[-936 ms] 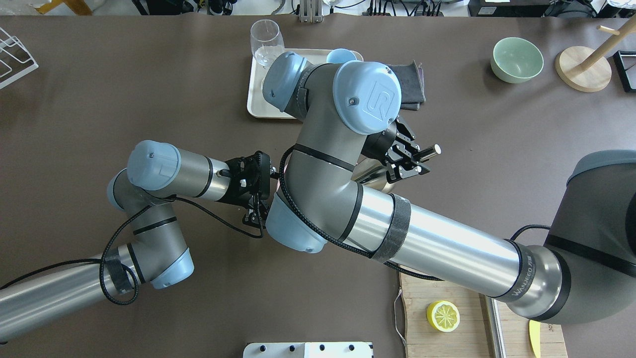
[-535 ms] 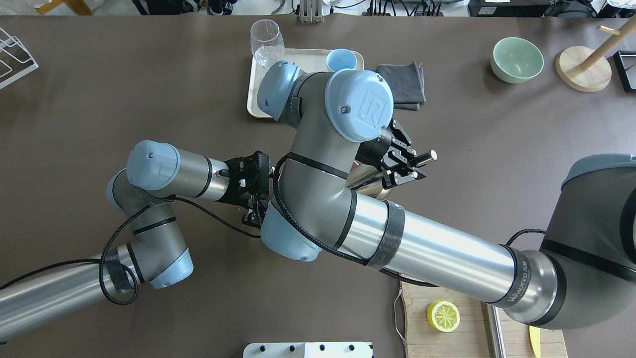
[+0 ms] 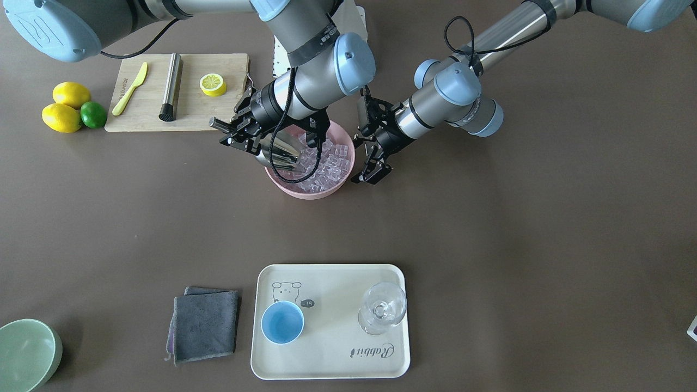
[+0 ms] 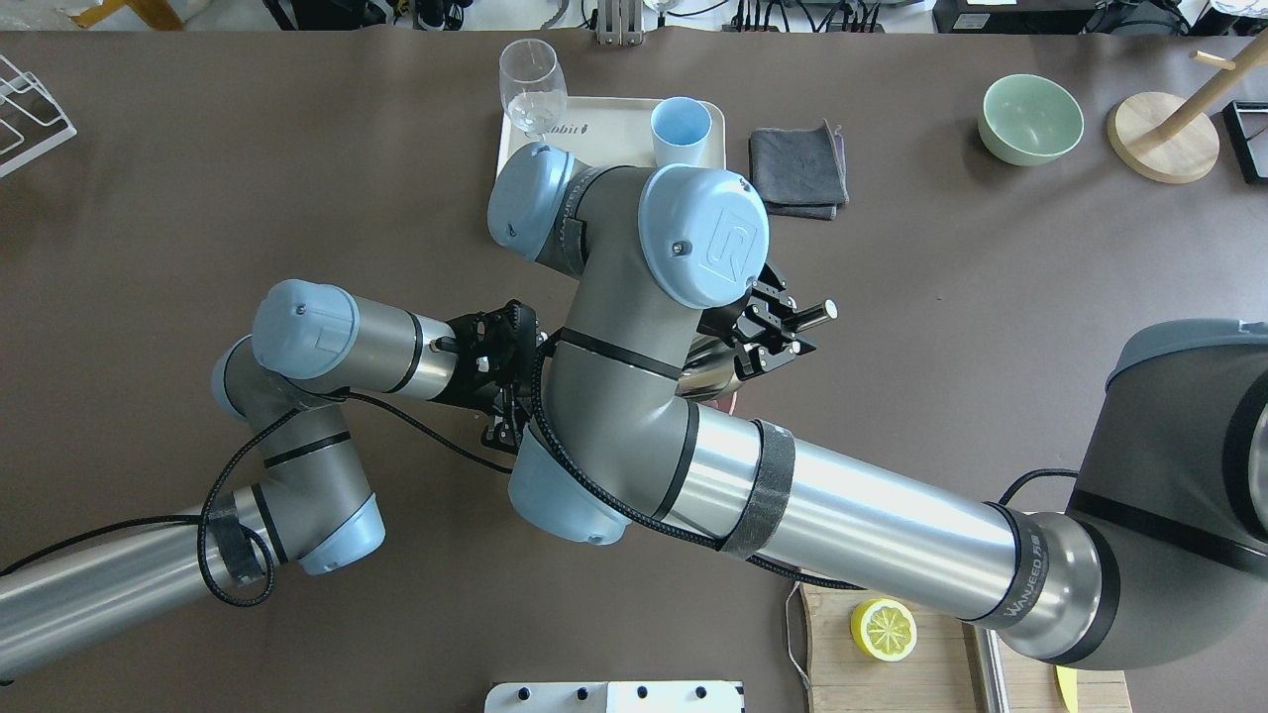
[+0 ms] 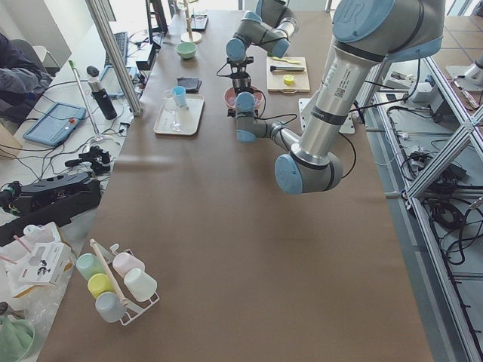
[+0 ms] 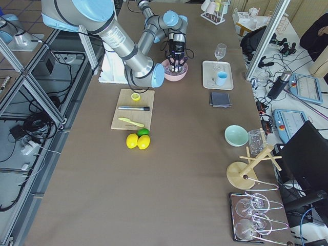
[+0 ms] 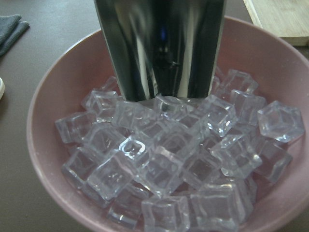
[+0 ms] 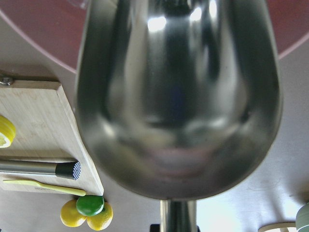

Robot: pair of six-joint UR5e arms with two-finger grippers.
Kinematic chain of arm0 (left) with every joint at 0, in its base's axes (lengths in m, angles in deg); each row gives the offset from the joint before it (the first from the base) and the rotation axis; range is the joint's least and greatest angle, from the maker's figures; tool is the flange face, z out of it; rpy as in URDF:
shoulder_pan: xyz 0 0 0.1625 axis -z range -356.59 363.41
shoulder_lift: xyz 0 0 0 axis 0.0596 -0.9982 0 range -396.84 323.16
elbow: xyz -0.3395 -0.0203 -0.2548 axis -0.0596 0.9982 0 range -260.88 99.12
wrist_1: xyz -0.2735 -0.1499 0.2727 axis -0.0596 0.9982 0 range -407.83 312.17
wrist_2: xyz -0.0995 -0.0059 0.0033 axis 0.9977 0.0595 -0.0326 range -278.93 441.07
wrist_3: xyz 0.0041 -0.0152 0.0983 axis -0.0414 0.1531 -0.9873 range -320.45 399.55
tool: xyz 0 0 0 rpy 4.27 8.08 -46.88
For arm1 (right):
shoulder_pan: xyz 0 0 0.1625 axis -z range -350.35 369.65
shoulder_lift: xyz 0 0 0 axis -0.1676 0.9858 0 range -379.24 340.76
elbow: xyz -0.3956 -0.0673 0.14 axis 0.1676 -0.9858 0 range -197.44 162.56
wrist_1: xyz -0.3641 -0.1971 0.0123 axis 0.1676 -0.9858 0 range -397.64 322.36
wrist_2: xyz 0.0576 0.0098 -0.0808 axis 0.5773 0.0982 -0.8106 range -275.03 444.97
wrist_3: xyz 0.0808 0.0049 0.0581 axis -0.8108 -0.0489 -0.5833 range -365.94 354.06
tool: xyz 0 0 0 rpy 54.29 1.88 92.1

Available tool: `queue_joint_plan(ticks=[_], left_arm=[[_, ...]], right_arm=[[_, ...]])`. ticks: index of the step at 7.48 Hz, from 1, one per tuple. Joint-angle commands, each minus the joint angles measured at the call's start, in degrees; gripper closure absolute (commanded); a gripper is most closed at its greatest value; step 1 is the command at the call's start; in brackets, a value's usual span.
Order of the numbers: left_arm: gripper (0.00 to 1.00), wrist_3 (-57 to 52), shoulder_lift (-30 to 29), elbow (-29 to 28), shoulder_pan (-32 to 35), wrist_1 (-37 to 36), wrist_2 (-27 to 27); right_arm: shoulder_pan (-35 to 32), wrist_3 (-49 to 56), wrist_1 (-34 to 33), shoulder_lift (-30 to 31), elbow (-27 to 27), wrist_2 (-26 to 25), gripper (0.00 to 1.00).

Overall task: Put ice in cup with scoop
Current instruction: 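Swing the scoop over the pink bowl and lower it into the ice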

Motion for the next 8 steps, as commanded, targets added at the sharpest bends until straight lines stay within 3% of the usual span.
queue_joint_plan(ticks=[1,5,8], left_arm=[[0.02,0.0,0.1,0.0,0.1,0.1,0.0],[0.02,0.0,0.1,0.0,0.1,0.1,0.0],[0.02,0.0,0.1,-0.2,0.0,0.0,0.1]], right_arm=[[1.9,-1.2,3.5,0.0,-1.6,-2.9,1.0],[2.3,-5.9,12.0,3.8,0.6,-2.8,1.0],[2.4,-10.3,18.9,11.7,8.0,-2.5,1.0]])
